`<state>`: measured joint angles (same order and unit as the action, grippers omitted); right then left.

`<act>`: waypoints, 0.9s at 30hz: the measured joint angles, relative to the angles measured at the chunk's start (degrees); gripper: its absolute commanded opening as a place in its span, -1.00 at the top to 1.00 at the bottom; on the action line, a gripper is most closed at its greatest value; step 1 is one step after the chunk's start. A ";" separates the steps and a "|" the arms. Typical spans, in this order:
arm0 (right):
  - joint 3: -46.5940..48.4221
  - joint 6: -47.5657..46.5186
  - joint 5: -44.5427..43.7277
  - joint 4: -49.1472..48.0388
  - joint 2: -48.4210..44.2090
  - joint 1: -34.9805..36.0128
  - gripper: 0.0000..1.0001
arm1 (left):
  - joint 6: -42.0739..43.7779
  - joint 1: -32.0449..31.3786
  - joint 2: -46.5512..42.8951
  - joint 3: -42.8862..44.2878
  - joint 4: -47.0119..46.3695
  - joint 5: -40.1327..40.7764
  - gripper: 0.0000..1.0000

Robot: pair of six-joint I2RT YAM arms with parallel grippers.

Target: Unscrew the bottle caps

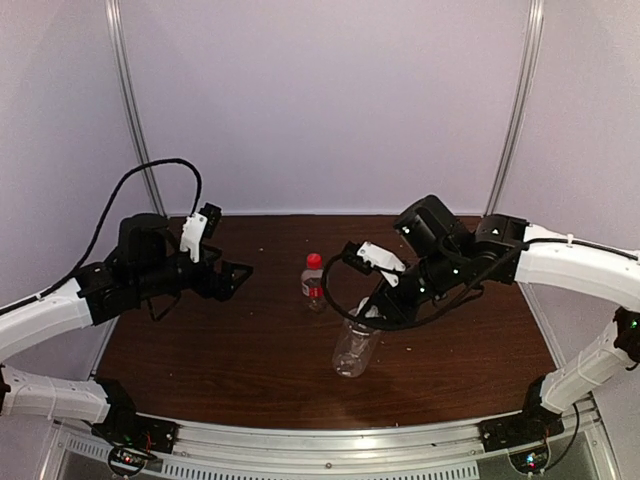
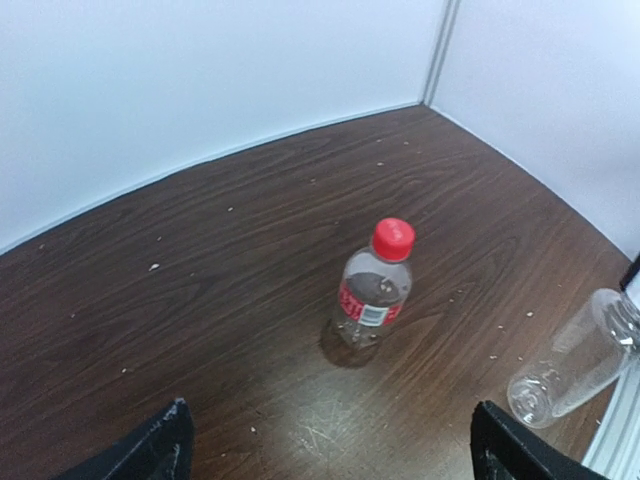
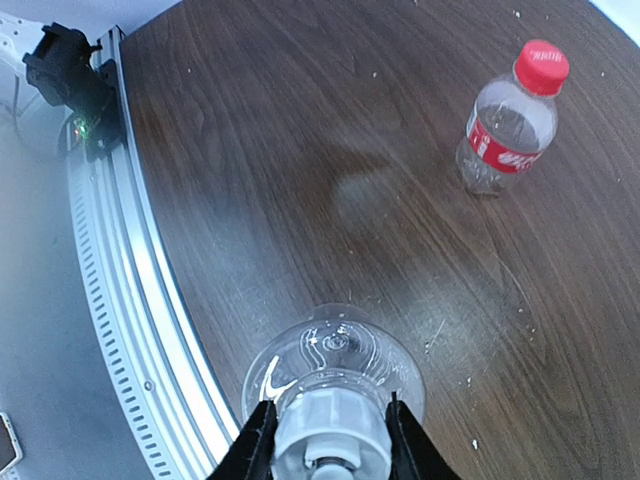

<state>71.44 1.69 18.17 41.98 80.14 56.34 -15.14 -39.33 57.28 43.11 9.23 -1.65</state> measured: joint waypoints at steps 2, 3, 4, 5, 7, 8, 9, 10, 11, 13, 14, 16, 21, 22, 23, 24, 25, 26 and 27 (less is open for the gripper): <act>2.36 -0.11 0.02 0.35 0.11 0.00 0.96 | 1.81 0.00 -0.72 0.00 -0.66 -3.26 -0.95; 4.24 -0.22 0.04 0.52 0.33 0.00 0.98 | 3.02 0.00 -1.01 0.09 -0.74 -5.57 -0.95; 5.95 -0.39 0.11 0.50 0.55 0.00 0.99 | 3.93 -0.04 -1.05 0.20 -0.72 -7.04 -0.95; 7.65 -0.66 0.31 0.48 0.81 0.00 1.00 | 5.03 -0.20 -1.03 0.44 -0.70 -8.72 -0.95; 10.73 -1.40 1.20 0.24 1.33 -0.24 1.00 | 6.93 -0.57 -0.98 0.87 -0.66 -11.43 -0.95; 12.20 -1.68 1.77 0.07 1.64 -0.52 1.00 | 7.69 -0.85 -0.94 1.18 -0.66 -12.41 -0.95; 13.60 -1.88 2.51 -0.02 2.01 -0.81 1.00 | 8.44 -1.18 -0.83 1.57 -0.68 -13.60 -0.95; 14.91 -2.05 3.23 -0.09 2.45 -1.03 1.00 | 8.98 -1.49 -0.72 1.95 -0.76 -14.75 -0.95; 15.93 -2.16 3.80 -0.15 2.86 -1.31 1.00 | 9.40 -1.77 -0.55 2.34 -0.87 -15.98 -0.95; 18.34 -2.19 5.20 -0.20 4.02 -2.32 1.00 | 9.81 -2.27 -0.09 2.84 -1.70 -18.27 -0.96; 19.45 -2.16 6.03 -0.15 4.61 -2.99 1.00 | 9.99 -2.54 0.33 3.26 -1.99 -19.41 -0.95; 21.20 -1.92 7.56 -0.17 5.70 -4.44 1.00 | 10.36 -3.23 1.40 4.17 -2.69 -21.64 -0.95; 22.93 0.26 12.13 -0.70 7.23 -7.08 1.00 | 11.76 -6.27 6.19 8.17 -3.52 -24.33 -0.95; 23.04 0.70 13.05 -0.90 7.39 -7.45 1.00 | 12.24 -7.21 7.52 9.22 -3.65 -24.35 -0.95; 23.17 1.36 13.97 -1.05 7.56 -7.85 1.00 | 12.90 -8.17 8.94 10.32 -3.65 -24.33 -0.95; 23.43 1.84 14.84 -1.14 7.72 -8.22 1.00 | 13.64 -9.03 10.34 11.41 -3.65 -24.26 -0.95; 23.80 2.36 15.54 -1.14 7.93 -8.55 1.00 | 14.29 -9.79 11.74 12.52 -3.65 -24.09 -0.95; 24.11 2.86 16.33 -1.36 8.11 -8.90 1.00 | 14.80 -10.34 12.87 13.33 -3.67 -23.93 -0.95; 24.41 3.32 17.05 -1.60 8.22 -9.16 1.00 | 15.30 -10.93 14.10 14.19 -3.65 -23.63 -0.95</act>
<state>95.85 5.02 35.22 40.38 88.36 47.18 0.16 -50.26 71.37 57.30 5.58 -25.28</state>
